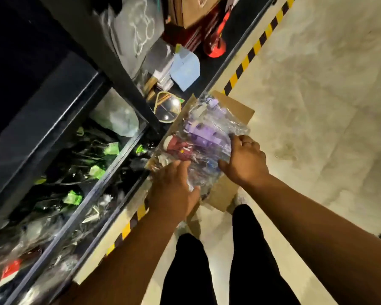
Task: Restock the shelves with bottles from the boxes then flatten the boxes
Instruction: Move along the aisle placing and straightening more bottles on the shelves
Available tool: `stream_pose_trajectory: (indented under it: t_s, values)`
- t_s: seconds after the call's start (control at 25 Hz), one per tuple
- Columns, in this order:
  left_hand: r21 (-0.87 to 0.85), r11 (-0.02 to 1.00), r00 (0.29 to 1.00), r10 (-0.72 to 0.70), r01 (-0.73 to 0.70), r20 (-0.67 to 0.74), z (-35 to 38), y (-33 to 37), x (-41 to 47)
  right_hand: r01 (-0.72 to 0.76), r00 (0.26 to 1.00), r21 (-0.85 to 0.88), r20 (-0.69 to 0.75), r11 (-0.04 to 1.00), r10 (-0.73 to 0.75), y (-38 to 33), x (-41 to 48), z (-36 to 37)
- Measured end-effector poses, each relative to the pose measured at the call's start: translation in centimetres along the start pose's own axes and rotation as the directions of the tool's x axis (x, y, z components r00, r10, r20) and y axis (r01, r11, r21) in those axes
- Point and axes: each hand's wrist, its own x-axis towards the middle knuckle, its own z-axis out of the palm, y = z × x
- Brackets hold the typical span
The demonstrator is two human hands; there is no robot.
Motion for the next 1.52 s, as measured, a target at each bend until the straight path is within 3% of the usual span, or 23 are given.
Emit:
stream_pose_trajectory:
  t_s: [0.16, 0.24, 0.36, 0.48, 0.56, 0.64, 0.72, 0.84, 0.92, 1.0, 1.04, 1.08, 1.16, 1.24, 1.4, 1.52]
  values:
    - [-0.038, 0.985, 0.986, -0.168, 0.169, 0.015, 6.4, -1.0, 6.4, 0.109, 0.993, -0.131, 0.06, 0.985, -0.102, 0.7, 10.6, 6.3]
    - [-0.061, 0.983, 0.984, -0.174, 0.171, -0.036, 9.1, -1.8, 7.9, 0.161, 0.983, -0.197, 0.117, 0.967, -0.14, 0.8, 13.0, 8.3]
    - [-0.17, 0.94, 0.952, -0.305, 0.297, -0.021, 12.6, -2.0, 10.0, 0.266, 0.961, -0.252, 0.143, 0.931, -0.236, 1.5, 15.6, 11.4]
    - [-0.286, 0.861, 0.898, -0.441, 0.42, -0.009, 14.1, -1.4, 10.4, 0.274, 0.96, -0.189, 0.111, 0.943, -0.257, 2.0, 16.3, 11.4]
    - [-0.342, 0.836, 0.886, -0.464, 0.429, -0.024, 14.1, -0.9, 10.2, 0.268, 0.957, -0.127, 0.148, 0.955, -0.249, 2.5, 16.3, 10.4]
    - [-0.437, 0.797, 0.872, -0.487, 0.417, -0.057, 13.6, -0.2, 10.2, 0.243, 0.947, 0.05, 0.207, 0.969, -0.248, 2.9, 15.8, 9.0]
    - [-0.625, 0.644, 0.821, -0.57, 0.441, -0.008, 12.1, 0.5, 10.6, 0.244, 0.921, 0.246, 0.244, 0.938, -0.304, 3.1, 14.5, 7.2]
    - [-0.891, 0.183, 0.767, -0.597, 0.415, 0.235, 10.8, 0.3, 11.6, 0.113, 0.846, 0.59, 0.365, 0.799, -0.389, 2.2, 11.8, 5.1]
    - [-0.95, -0.08, 0.771, -0.566, 0.302, 0.293, 11.2, -0.4, 11.5, 0.012, 0.736, 0.715, 0.467, 0.699, -0.49, 1.5, 9.9, 5.0]
    - [-0.952, -0.194, 0.745, -0.593, 0.236, 0.306, 11.7, -1.8, 10.6, -0.054, 0.701, 0.777, 0.476, 0.627, -0.53, 1.2, 8.9, 6.0]
    - [-0.95, -0.195, 0.722, -0.617, 0.246, 0.313, 11.9, -2.7, 9.9, -0.044, 0.738, 0.788, 0.44, 0.614, -0.512, 1.3, 8.7, 6.8]
    - [-0.948, -0.187, 0.692, -0.649, 0.259, 0.317, 12.1, -3.6, 9.2, 0.043, 0.797, 0.751, 0.372, 0.659, -0.476, 1.3, 9.0, 7.9]
    - [-0.947, -0.153, 0.649, -0.696, 0.282, 0.306, 13.0, -5.6, 7.8, 0.293, 0.874, 0.363, 0.274, 0.885, -0.402, 0.5, 10.2, 10.1]
    - [-0.944, -0.137, 0.635, -0.71, 0.3, 0.305, 13.7, -7.2, 6.6, 0.331, 0.92, -0.001, 0.224, 0.944, -0.323, -1.0, 11.3, 12.0]
    - [-0.933, -0.171, 0.613, -0.713, 0.316, 0.339, 15.6, -9.1, 5.0, 0.25, 0.933, -0.218, 0.314, 0.943, -0.175, -2.9, 12.8, 16.3]
    - [-0.923, -0.148, 0.58, -0.739, 0.356, 0.342, 16.9, -9.3, 4.8, 0.188, 0.952, -0.199, 0.277, 0.962, -0.129, -3.2, 13.7, 17.8]
